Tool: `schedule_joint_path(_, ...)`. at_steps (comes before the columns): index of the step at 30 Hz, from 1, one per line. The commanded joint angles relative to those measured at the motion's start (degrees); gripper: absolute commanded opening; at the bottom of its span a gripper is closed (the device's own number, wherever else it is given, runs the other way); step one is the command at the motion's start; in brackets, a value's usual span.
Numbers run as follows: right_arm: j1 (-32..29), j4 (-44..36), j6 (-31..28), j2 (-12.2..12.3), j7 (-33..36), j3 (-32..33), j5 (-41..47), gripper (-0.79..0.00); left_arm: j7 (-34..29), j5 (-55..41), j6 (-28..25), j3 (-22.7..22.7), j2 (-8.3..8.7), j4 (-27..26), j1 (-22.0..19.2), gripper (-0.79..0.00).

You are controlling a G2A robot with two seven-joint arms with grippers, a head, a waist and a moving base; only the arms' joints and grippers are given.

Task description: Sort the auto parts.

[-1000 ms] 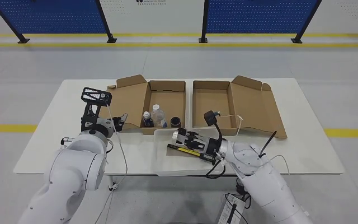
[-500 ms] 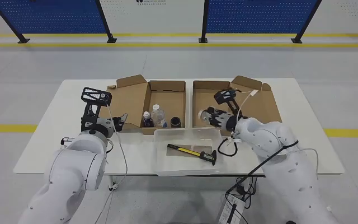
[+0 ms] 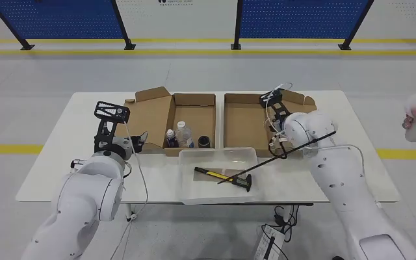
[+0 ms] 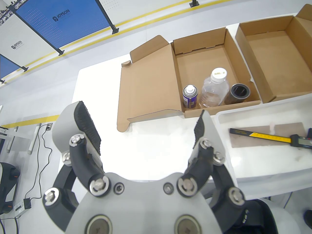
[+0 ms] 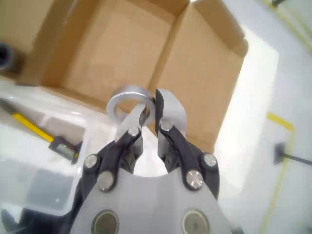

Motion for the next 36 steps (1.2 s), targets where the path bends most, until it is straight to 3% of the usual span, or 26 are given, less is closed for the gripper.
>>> schedule_joint_path(1, 1.86, 4.86, -1.32, -0.61, -0.22, -2.2, 0.48, -0.785, 0.0, 0.0, 0.0, 0.0, 0.0, 0.0, 0.0, 0.0)
schedule_joint_path(12, 7.99, 23.48, -6.37, -4.05, -4.65, -9.78, 6.03, -0.785, 0.0, 0.0, 0.0, 0.0, 0.0, 0.0, 0.0, 0.0)
schedule_joint_path(25, 11.14, 33.03, -9.17, -6.66, -7.22, -13.37, 9.73, -0.785, 0.0, 0.0, 0.0, 0.0, 0.0, 0.0, 0.0, 0.0)
schedule_joint_path(30, 12.22, 35.43, -10.53, -7.4, -7.09, -14.54, 9.76, -0.563, 0.0, 0.0, 0.0, 0.0, 0.0, 0.0, 0.0, 0.0)
schedule_joint_path(36, 13.42, 36.86, -11.03, -7.89, -7.66, -14.89, 9.43, -0.536, 0.0, 0.0, 0.0, 0.0, 0.0, 0.0, 0.0, 0.0)
